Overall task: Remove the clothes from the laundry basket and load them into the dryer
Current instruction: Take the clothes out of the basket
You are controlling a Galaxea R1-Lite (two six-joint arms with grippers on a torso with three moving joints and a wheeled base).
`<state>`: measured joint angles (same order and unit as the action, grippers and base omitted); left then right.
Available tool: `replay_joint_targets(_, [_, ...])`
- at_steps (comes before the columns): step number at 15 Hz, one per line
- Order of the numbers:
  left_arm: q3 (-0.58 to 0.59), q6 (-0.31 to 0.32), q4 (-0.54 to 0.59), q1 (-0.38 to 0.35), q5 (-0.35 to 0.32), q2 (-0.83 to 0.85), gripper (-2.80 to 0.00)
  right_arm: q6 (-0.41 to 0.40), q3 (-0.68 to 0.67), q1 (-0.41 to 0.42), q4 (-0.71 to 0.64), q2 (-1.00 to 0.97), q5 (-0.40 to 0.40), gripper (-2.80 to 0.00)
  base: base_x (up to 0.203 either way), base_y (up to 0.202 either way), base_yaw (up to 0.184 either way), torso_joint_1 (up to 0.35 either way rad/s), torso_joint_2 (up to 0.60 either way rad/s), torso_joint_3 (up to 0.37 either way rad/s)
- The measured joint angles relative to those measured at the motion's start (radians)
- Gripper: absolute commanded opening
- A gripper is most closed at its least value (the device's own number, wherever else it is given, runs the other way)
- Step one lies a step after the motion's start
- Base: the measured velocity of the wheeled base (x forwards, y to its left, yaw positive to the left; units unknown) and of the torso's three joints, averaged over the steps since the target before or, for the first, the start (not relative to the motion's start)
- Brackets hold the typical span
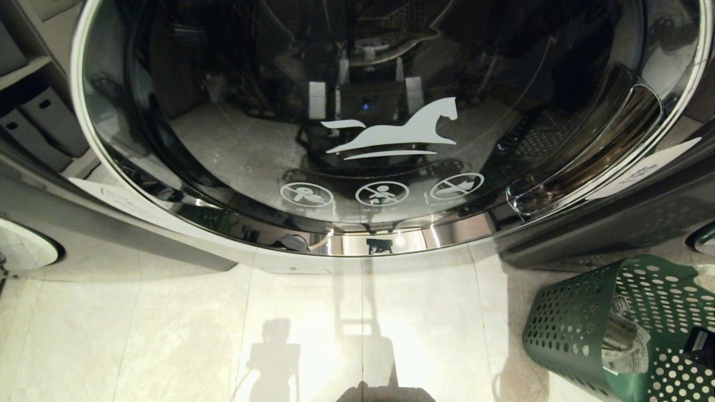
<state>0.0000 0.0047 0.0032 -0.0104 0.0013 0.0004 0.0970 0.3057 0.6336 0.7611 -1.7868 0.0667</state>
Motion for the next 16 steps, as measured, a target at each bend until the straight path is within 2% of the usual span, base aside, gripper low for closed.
replay_joint_targets(3, [0.0, 0.0, 0.0, 0.0, 0.0, 0.0, -2.8, -0.02, -0.075, 0.046, 0.005, -0.069, 0.118, -2.8, 0.0, 0.0, 0.0, 0.0, 0.0, 0.0])
replay_joint_targets(6, [0.0, 0.0, 0.0, 0.0, 0.0, 0.0, -2.8, -0.04, -0.083, 0.061, 0.002, -0.124, 0.225, -2.8, 0.0, 0.0, 0.0, 0.0, 0.0, 0.0])
replay_joint_targets(8, [0.0, 0.0, 0.0, 0.0, 0.0, 0.0, -2.8, -0.061, -0.073, 0.092, 0.004, -0.159, 0.291, 0.0, 0.0, 0.0, 0.0, 0.0, 0.0, 0.0])
replay_joint_targets(12, [0.0, 0.0, 0.0, 0.0, 0.0, 0.0, -2.8, -0.088, 0.027, 0.205, 0.029, -0.292, 0.333, 0.0, 0.0, 0.0, 0.0, 0.0, 0.0, 0.0])
replay_joint_targets(16, [0.0, 0.0, 0.0, 0.0, 0.0, 0.0, -2.8, -0.089, 0.098, 0.276, 0.183, -0.463, 0.463, 0.0, 0.0, 0.0, 0.0, 0.0, 0.0, 0.0])
